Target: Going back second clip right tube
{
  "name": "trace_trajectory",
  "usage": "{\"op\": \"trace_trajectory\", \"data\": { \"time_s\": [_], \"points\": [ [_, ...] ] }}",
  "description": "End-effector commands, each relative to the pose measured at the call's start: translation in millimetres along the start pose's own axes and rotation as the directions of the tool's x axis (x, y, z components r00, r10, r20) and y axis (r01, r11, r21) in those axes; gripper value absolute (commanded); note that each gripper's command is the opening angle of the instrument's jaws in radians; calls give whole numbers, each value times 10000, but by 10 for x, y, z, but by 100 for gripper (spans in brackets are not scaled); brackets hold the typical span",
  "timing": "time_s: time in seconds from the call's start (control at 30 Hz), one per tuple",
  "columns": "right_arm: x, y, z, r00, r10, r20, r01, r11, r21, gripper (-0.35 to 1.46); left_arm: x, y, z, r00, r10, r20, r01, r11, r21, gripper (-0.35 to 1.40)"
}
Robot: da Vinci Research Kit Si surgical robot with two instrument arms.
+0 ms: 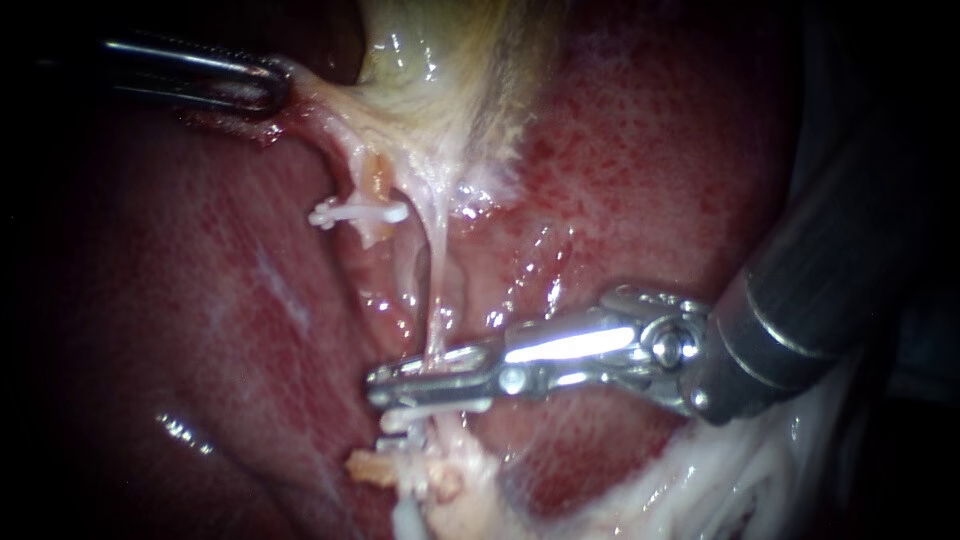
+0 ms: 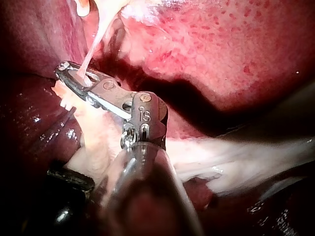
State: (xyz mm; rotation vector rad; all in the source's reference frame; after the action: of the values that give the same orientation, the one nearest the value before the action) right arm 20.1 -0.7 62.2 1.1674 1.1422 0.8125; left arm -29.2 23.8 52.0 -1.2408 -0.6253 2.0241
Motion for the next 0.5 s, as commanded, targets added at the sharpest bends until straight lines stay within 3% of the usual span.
{"op": "trace_trajectory", "data": {
  "time_s": [0.03, 0.07, 0.17, 0.3, 0.4, 0.5],
  "points": [
    [0, 1, -1, 9996, -268, 42, 268, 9996, 38, -16, 0, 0, 0, 10000, 7, 1, -7, 10000, -4, -35],
    [0, 3, -1, 9967, -814, -37, 814, 9967, -17, 6, 0, 0, 0, 10000, 8, 2, -8, 10000, -4, -35],
    [2, 11, -4, 9874, -1570, 178, 1577, 9859, -565, 37, 0, 0, -1, 10000, 11, 2, -11, 10000, -7, -35],
    [4, 24, -12, 9720, -2263, 629, 2336, 9594, -1581, 48, -1, 0, -1, 10000, 13, 2, -13, 10000, -4, -35],
    [2, 29, -20, 9609, -2680, 691, 2761, 9457, -1714, 49, -2, 0, -1, 10000, 16, 1, -16, 10000, -2, -35],
    [-1, 28, -28, 9435, -3155, 1015, 3296, 9249, -1893, 49, -2, 0, -1, 10000, 19, 3, -19, 10000, -6, -35]
  ]
}}
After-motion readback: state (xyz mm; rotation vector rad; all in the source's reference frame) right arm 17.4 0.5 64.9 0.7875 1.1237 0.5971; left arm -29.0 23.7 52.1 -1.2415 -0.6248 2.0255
